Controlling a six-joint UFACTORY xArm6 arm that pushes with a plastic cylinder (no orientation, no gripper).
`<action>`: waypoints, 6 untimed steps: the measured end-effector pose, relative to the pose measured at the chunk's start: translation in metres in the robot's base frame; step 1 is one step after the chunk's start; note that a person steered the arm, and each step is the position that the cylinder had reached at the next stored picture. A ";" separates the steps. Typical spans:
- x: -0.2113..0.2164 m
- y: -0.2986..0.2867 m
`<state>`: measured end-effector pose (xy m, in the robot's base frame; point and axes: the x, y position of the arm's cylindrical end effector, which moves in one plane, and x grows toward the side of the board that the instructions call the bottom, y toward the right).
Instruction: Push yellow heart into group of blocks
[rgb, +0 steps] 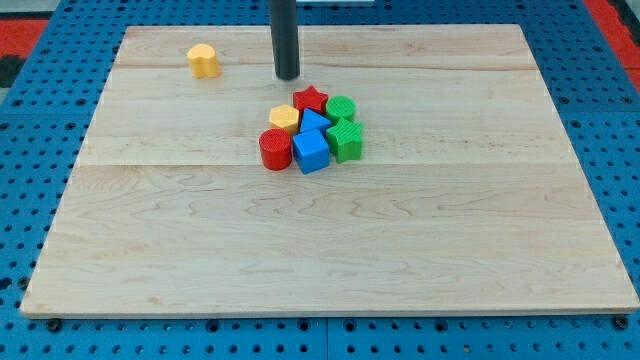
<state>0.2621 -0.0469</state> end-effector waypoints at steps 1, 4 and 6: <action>-0.069 -0.037; 0.046 -0.105; -0.038 -0.188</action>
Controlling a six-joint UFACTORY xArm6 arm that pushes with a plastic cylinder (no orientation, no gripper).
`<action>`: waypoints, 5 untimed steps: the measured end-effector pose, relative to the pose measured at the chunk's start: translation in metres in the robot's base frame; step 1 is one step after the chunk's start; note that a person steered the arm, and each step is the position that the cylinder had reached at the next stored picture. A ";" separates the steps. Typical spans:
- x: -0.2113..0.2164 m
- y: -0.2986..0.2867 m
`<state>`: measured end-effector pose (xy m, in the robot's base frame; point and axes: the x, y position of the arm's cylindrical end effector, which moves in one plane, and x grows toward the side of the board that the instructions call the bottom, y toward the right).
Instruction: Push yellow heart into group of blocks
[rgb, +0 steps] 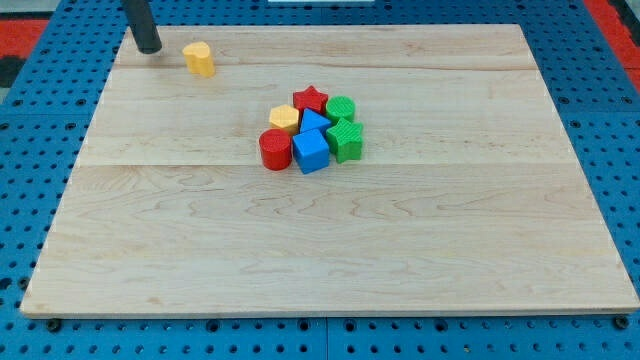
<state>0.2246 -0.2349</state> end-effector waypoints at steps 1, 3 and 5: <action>0.016 0.030; 0.117 0.124; 0.056 0.077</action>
